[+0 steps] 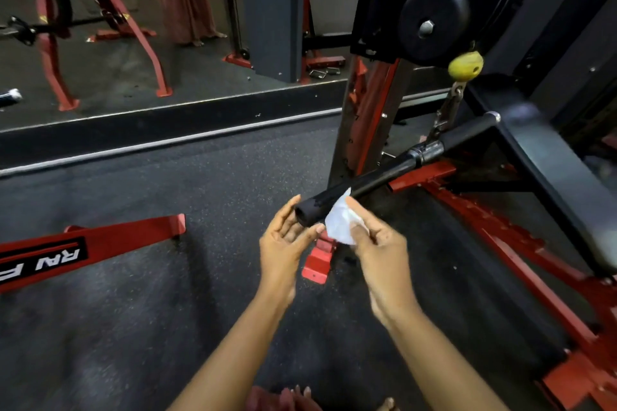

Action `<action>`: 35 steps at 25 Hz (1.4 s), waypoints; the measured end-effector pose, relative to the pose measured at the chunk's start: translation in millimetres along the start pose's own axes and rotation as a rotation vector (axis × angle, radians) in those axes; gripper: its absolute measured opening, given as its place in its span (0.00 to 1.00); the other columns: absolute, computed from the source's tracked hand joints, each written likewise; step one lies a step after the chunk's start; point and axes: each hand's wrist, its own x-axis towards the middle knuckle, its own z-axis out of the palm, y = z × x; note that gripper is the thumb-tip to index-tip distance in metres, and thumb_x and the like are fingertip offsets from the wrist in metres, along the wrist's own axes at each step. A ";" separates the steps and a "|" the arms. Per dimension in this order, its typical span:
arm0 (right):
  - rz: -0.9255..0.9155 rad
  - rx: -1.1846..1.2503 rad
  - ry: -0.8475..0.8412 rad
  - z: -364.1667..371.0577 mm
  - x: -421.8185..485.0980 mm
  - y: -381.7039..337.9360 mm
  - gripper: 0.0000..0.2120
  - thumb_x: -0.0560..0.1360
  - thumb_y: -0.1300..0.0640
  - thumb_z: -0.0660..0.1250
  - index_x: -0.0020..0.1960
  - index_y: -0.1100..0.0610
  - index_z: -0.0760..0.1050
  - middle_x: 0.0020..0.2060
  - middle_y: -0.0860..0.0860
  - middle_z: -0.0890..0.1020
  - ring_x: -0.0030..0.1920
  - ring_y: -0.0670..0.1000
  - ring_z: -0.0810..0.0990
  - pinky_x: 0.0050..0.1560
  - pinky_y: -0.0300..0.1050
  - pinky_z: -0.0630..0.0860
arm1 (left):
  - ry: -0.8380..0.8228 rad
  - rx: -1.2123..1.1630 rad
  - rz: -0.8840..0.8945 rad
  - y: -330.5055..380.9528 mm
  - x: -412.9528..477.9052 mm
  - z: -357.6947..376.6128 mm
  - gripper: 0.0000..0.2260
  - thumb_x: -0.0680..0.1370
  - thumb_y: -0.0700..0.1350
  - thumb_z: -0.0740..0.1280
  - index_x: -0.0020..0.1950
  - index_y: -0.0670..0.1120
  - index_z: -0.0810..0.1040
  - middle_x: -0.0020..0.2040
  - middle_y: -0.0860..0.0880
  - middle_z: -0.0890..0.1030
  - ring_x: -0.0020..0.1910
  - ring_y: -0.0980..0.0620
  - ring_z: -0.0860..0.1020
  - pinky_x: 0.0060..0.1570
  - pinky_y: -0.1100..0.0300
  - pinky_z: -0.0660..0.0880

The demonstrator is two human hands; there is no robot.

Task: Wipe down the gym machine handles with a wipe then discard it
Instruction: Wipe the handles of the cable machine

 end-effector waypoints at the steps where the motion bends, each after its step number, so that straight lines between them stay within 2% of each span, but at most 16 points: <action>1: -0.172 -0.164 -0.030 -4.7 6.0 -11.4 0.21 0.74 0.71 0.59 0.59 0.53 0.77 0.52 0.39 0.80 0.52 0.41 0.80 0.57 0.41 0.74 | 0.029 -0.105 -0.036 -5.0 -0.9 5.1 0.20 0.69 0.27 0.68 0.59 0.41 0.75 0.45 0.52 0.85 0.45 0.57 0.82 0.43 0.68 0.77; 3: -0.500 -0.432 -0.140 -7.2 21.6 -33.3 0.22 0.71 0.72 0.58 0.60 0.56 0.77 0.53 0.40 0.78 0.53 0.34 0.76 0.57 0.28 0.71 | 0.086 -0.243 -0.084 -12.2 -1.7 13.8 0.16 0.70 0.29 0.67 0.55 0.40 0.77 0.45 0.49 0.84 0.45 0.55 0.82 0.42 0.67 0.77; 4: -0.639 -0.558 -0.223 -5.9 32.1 -41.6 0.23 0.69 0.71 0.57 0.60 0.58 0.76 0.55 0.44 0.79 0.55 0.36 0.76 0.59 0.27 0.68 | 0.106 -0.286 -0.097 -13.4 -2.0 17.1 0.14 0.71 0.29 0.67 0.54 0.40 0.77 0.44 0.49 0.84 0.44 0.55 0.82 0.43 0.67 0.78; 6: -0.864 -0.825 -0.456 0.7 55.5 -48.4 0.24 0.66 0.70 0.59 0.60 0.59 0.76 0.56 0.53 0.80 0.58 0.47 0.78 0.62 0.34 0.69 | 0.136 -0.342 -0.106 -12.4 -3.8 22.2 0.15 0.72 0.28 0.66 0.56 0.39 0.77 0.46 0.47 0.84 0.46 0.54 0.82 0.46 0.64 0.79; 8: -1.076 -1.079 -0.687 11.2 71.0 -44.2 0.24 0.63 0.70 0.64 0.58 0.61 0.77 0.54 0.56 0.82 0.54 0.55 0.81 0.55 0.44 0.76 | 0.159 -0.366 -0.099 -10.6 -6.0 26.6 0.14 0.72 0.27 0.65 0.55 0.39 0.77 0.45 0.46 0.84 0.46 0.52 0.81 0.51 0.62 0.78; 9: -1.172 -1.165 -0.784 13.9 75.5 -40.8 0.24 0.62 0.70 0.66 0.57 0.61 0.78 0.53 0.57 0.82 0.52 0.56 0.81 0.52 0.47 0.78 | 0.173 -0.384 -0.087 -8.5 -8.6 29.6 0.13 0.72 0.27 0.64 0.52 0.40 0.78 0.43 0.48 0.84 0.45 0.53 0.81 0.51 0.63 0.78; 11: -1.306 -1.198 -0.930 6.8 83.4 -41.7 0.21 0.64 0.68 0.64 0.57 0.61 0.78 0.53 0.56 0.82 0.53 0.55 0.81 0.51 0.48 0.78 | 0.189 -0.390 -0.060 -4.6 -15.7 36.3 0.12 0.72 0.26 0.63 0.49 0.41 0.78 0.39 0.50 0.84 0.41 0.56 0.82 0.47 0.65 0.79; 13: -1.358 -1.143 -1.034 -10.2 89.2 -49.7 0.21 0.67 0.66 0.61 0.59 0.60 0.77 0.56 0.55 0.81 0.56 0.54 0.80 0.55 0.46 0.77 | 0.182 -0.358 -0.034 -2.6 -23.7 41.7 0.12 0.71 0.26 0.65 0.48 0.40 0.79 0.39 0.49 0.84 0.41 0.55 0.82 0.44 0.66 0.79; 15: -1.361 -1.130 -1.098 -22.3 92.9 -60.3 0.22 0.66 0.69 0.68 0.60 0.59 0.76 0.57 0.55 0.80 0.57 0.53 0.79 0.56 0.46 0.76 | 0.177 -0.316 -0.021 -2.0 -29.3 45.5 0.12 0.70 0.27 0.67 0.48 0.41 0.79 0.41 0.48 0.84 0.43 0.53 0.83 0.42 0.66 0.78; 18: -1.348 -1.172 -1.111 -21.8 96.8 -74.4 0.22 0.65 0.69 0.72 0.58 0.57 0.78 0.55 0.53 0.81 0.56 0.52 0.79 0.55 0.46 0.77 | 0.193 -0.280 0.002 -1.1 -32.6 51.8 0.12 0.70 0.28 0.69 0.49 0.41 0.79 0.43 0.48 0.85 0.45 0.53 0.83 0.42 0.68 0.77; 22: -1.374 -1.141 -1.159 -21.9 99.6 -68.5 0.22 0.66 0.70 0.70 0.58 0.56 0.77 0.57 0.53 0.80 0.57 0.52 0.78 0.56 0.46 0.75 | 0.266 -0.314 0.024 -2.9 -32.9 56.4 0.13 0.70 0.29 0.69 0.52 0.40 0.79 0.47 0.43 0.84 0.47 0.50 0.82 0.46 0.64 0.79; 24: -1.302 -1.035 -1.010 -29.5 105.2 -59.5 0.20 0.68 0.68 0.66 0.59 0.56 0.77 0.58 0.52 0.80 0.57 0.52 0.79 0.57 0.44 0.76 | 0.292 -0.327 0.047 -3.5 -33.1 55.8 0.15 0.70 0.29 0.69 0.55 0.41 0.77 0.49 0.41 0.83 0.46 0.52 0.82 0.44 0.66 0.78; 27: -1.110 -0.835 -0.724 -37.1 110.6 -51.8 0.21 0.69 0.71 0.65 0.60 0.56 0.77 0.59 0.52 0.79 0.59 0.50 0.77 0.63 0.40 0.69 | 0.357 -0.215 0.099 -4.7 -32.9 55.6 0.19 0.70 0.30 0.70 0.59 0.43 0.77 0.51 0.42 0.82 0.47 0.54 0.83 0.44 0.68 0.77; 33: -1.213 -0.982 -0.654 -43.5 85.5 -9.3 0.29 0.64 0.75 0.68 0.63 0.60 0.73 0.60 0.53 0.78 0.61 0.51 0.75 0.64 0.41 0.68 | 0.387 -0.135 0.158 -7.0 -26.9 51.4 0.20 0.69 0.31 0.71 0.59 0.44 0.78 0.48 0.52 0.84 0.51 0.57 0.82 0.48 0.66 0.78; 35: -1.270 -1.034 -0.641 -64.6 95.6 -0.5 0.28 0.65 0.73 0.65 0.64 0.60 0.73 0.62 0.53 0.77 0.63 0.51 0.73 0.65 0.40 0.68 | 0.384 -0.130 0.164 -6.6 -23.9 47.6 0.19 0.70 0.31 0.71 0.59 0.44 0.78 0.50 0.50 0.84 0.51 0.56 0.82 0.47 0.67 0.77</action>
